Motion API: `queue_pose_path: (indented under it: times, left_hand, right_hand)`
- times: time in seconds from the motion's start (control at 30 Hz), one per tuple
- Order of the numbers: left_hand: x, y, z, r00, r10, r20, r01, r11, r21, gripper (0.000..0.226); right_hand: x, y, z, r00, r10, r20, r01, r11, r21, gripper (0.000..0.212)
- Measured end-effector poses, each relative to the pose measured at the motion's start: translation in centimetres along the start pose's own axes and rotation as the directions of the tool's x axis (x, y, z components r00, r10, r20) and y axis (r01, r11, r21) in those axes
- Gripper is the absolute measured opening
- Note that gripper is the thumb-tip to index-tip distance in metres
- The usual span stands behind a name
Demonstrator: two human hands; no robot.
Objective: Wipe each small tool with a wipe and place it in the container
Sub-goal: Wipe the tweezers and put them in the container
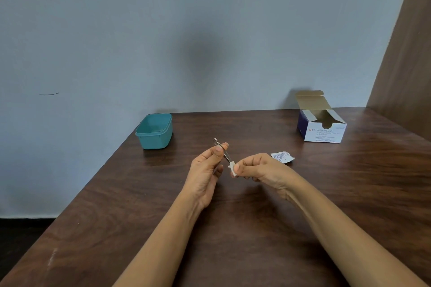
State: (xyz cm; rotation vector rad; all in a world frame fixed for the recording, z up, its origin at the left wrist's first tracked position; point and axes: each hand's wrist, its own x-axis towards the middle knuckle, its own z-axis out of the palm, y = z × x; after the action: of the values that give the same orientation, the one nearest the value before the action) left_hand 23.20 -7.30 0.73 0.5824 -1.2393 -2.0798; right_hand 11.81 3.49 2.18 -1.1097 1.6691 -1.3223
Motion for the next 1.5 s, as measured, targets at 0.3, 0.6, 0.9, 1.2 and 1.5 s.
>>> queue_pose_path:
  times: [0.3,0.6,0.9,1.2,1.5]
  left_hand:
    - [0.0,-0.2,0.0,1.0,0.008,0.006,-0.008,0.999,0.05,0.02]
    - [0.0,-0.3,0.0,1.0,0.019,0.0,-0.019,0.993,0.116,0.017]
    - [0.1,0.0,-0.1,0.999,0.03,-0.011,-0.029,0.996,0.089,0.021]
    - [-0.2,0.0,0.0,0.999,0.036,-0.015,-0.035,0.995,0.098,0.014]
    - [-0.2,0.2,0.0,0.999,0.034,-0.038,-0.032,0.997,0.065,0.014]
  right_hand:
    - [0.2,0.3,-0.6,1.0,-0.003,0.008,0.004,0.998,-0.062,0.004]
    - [0.8,1.0,-0.3,0.975,-0.223,-0.021,0.17,0.797,-0.58,0.034]
    - [0.9,1.4,0.2,0.976,-0.217,-0.011,0.188,0.872,-0.451,0.035]
    - [0.7,1.5,0.3,0.99,-0.142,0.01,0.142,0.989,-0.046,0.012]
    - [0.5,1.5,0.7,0.973,-0.219,-0.072,0.21,0.971,-0.112,0.024]
